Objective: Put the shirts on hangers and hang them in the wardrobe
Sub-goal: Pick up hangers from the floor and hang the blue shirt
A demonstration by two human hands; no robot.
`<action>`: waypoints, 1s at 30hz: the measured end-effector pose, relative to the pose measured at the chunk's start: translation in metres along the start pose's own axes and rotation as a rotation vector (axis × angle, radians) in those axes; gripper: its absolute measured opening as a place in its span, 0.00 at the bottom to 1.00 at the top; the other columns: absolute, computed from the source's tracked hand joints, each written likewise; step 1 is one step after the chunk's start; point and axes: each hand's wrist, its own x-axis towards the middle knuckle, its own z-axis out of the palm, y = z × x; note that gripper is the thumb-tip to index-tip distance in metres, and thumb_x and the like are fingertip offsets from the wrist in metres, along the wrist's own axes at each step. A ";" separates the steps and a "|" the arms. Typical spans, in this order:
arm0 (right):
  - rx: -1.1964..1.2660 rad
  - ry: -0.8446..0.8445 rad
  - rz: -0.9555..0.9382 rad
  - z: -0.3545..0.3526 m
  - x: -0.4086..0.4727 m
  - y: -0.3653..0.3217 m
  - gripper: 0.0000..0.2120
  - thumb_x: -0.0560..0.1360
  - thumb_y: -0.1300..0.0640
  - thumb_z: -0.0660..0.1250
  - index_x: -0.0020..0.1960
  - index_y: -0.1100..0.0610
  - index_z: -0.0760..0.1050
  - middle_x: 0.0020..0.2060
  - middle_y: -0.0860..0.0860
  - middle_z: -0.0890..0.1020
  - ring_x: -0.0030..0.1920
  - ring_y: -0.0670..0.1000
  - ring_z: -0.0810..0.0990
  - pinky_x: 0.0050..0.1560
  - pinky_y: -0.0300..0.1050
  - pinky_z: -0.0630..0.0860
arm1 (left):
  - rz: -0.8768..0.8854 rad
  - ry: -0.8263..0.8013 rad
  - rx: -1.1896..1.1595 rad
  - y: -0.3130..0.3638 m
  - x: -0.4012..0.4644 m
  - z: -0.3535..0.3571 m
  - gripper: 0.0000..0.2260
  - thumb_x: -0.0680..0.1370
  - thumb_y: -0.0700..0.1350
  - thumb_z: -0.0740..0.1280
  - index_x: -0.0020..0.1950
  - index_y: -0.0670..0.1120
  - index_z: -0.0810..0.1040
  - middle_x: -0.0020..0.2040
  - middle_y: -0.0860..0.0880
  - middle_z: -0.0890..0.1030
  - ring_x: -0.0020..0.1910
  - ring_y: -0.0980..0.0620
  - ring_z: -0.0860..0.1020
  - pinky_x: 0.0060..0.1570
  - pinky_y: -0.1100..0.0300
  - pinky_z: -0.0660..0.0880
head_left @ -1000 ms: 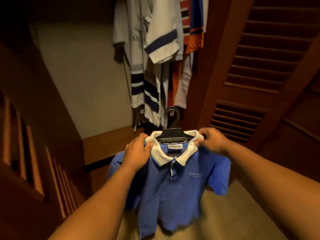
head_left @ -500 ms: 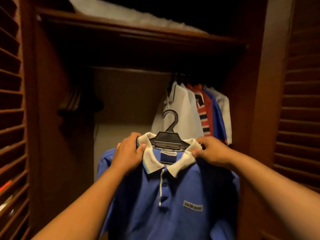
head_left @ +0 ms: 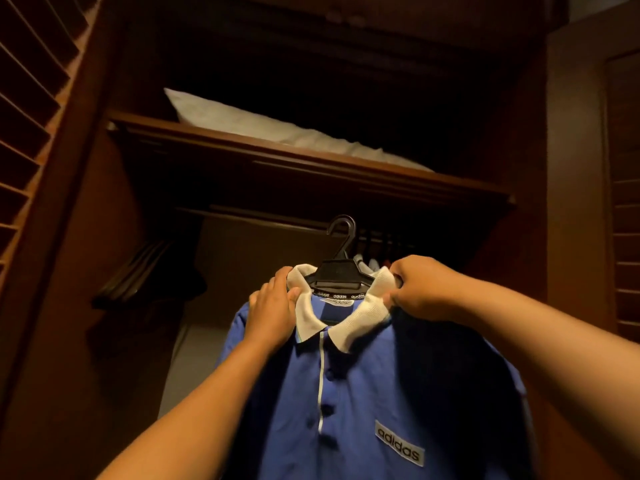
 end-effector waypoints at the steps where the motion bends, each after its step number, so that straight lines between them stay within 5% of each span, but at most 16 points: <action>1: -0.016 0.011 0.017 -0.001 0.007 -0.002 0.08 0.74 0.59 0.70 0.41 0.53 0.71 0.47 0.52 0.78 0.48 0.51 0.76 0.47 0.42 0.74 | 0.005 -0.003 -0.030 -0.002 0.008 0.009 0.15 0.82 0.46 0.57 0.69 0.51 0.66 0.62 0.49 0.75 0.61 0.48 0.72 0.63 0.51 0.63; 5: -0.103 0.022 0.062 0.003 0.049 -0.002 0.10 0.75 0.58 0.70 0.55 0.57 0.77 0.49 0.52 0.79 0.49 0.51 0.78 0.46 0.41 0.75 | 0.013 -0.011 -0.146 -0.013 0.044 0.044 0.14 0.82 0.46 0.57 0.68 0.54 0.67 0.61 0.51 0.76 0.60 0.49 0.72 0.62 0.49 0.67; 9: -0.140 0.063 0.113 0.014 0.099 -0.002 0.06 0.75 0.58 0.70 0.42 0.55 0.73 0.37 0.49 0.74 0.37 0.46 0.73 0.31 0.36 0.67 | 0.039 -0.070 -0.253 -0.034 0.088 0.085 0.13 0.82 0.50 0.57 0.65 0.62 0.65 0.61 0.54 0.76 0.62 0.49 0.73 0.60 0.46 0.72; 14: -0.169 0.077 0.188 0.033 0.168 -0.003 0.04 0.75 0.58 0.69 0.43 0.57 0.75 0.37 0.49 0.75 0.38 0.47 0.73 0.33 0.37 0.68 | 0.076 -0.121 -0.369 -0.071 0.149 0.131 0.17 0.82 0.51 0.58 0.53 0.78 0.64 0.51 0.65 0.75 0.54 0.58 0.75 0.53 0.53 0.76; 16: -0.166 0.088 0.206 0.040 0.192 -0.007 0.06 0.75 0.59 0.68 0.52 0.59 0.78 0.44 0.52 0.77 0.44 0.50 0.76 0.41 0.40 0.73 | 0.076 -0.148 -0.383 -0.082 0.171 0.147 0.16 0.82 0.50 0.57 0.58 0.74 0.66 0.53 0.60 0.77 0.55 0.54 0.77 0.55 0.53 0.75; 20: -0.138 0.109 0.225 0.053 0.230 -0.011 0.11 0.76 0.60 0.67 0.58 0.61 0.77 0.52 0.55 0.79 0.53 0.53 0.79 0.52 0.43 0.77 | 0.049 -0.251 -0.364 -0.103 0.213 0.181 0.12 0.83 0.46 0.57 0.63 0.45 0.75 0.58 0.42 0.79 0.57 0.44 0.77 0.55 0.54 0.74; 23: -0.142 0.119 0.219 0.058 0.249 -0.014 0.09 0.76 0.61 0.65 0.54 0.62 0.77 0.43 0.53 0.76 0.46 0.52 0.78 0.41 0.42 0.73 | 0.030 -0.405 -0.239 -0.110 0.231 0.194 0.13 0.83 0.43 0.56 0.60 0.38 0.76 0.59 0.38 0.78 0.56 0.43 0.77 0.50 0.58 0.71; 27: -0.154 0.141 0.240 0.064 0.265 -0.018 0.03 0.77 0.62 0.64 0.45 0.60 0.74 0.38 0.52 0.73 0.41 0.51 0.74 0.30 0.37 0.68 | -0.029 -0.518 -0.175 -0.112 0.244 0.208 0.16 0.84 0.42 0.51 0.66 0.37 0.71 0.66 0.38 0.73 0.64 0.43 0.72 0.58 0.59 0.67; 30: -0.151 0.162 0.271 0.068 0.273 -0.017 0.11 0.77 0.62 0.64 0.36 0.57 0.68 0.34 0.50 0.71 0.34 0.47 0.72 0.27 0.35 0.66 | -0.054 -0.538 -0.229 -0.112 0.248 0.217 0.16 0.84 0.43 0.52 0.68 0.38 0.70 0.67 0.38 0.72 0.65 0.43 0.71 0.57 0.60 0.66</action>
